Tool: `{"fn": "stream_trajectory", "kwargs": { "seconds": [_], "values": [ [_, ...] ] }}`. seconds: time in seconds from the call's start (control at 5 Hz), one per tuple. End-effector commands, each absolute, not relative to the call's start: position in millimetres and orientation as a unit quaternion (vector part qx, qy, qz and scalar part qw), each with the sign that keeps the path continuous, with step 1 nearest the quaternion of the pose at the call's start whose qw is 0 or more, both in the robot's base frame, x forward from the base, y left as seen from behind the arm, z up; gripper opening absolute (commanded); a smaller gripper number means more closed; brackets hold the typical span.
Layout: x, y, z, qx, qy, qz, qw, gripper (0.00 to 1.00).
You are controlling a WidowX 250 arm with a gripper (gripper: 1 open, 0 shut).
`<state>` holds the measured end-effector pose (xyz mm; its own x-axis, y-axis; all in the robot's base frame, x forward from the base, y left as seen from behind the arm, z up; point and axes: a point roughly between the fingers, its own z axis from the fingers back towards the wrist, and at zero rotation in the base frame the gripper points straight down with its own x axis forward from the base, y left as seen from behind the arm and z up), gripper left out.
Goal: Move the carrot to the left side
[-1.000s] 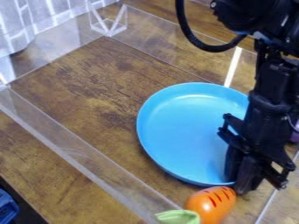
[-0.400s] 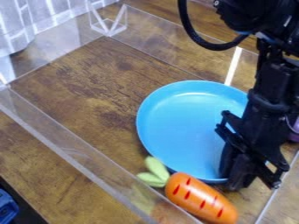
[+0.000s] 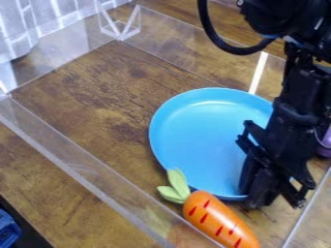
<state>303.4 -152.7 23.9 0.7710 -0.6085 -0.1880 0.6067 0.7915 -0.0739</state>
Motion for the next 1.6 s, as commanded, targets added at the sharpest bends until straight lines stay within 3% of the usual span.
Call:
{"fn": "stream_trajectory", "kwargs": {
  "seconds": [0.0, 1.4],
  "values": [
    [308.1, -145.8, 37.7, -0.004, 0.087, -0.325, 0.942, 0.0],
    [306.5, -138.7, 78.2, 0.013, 0.067, -0.356, 0.932, 0.0]
  ]
}}
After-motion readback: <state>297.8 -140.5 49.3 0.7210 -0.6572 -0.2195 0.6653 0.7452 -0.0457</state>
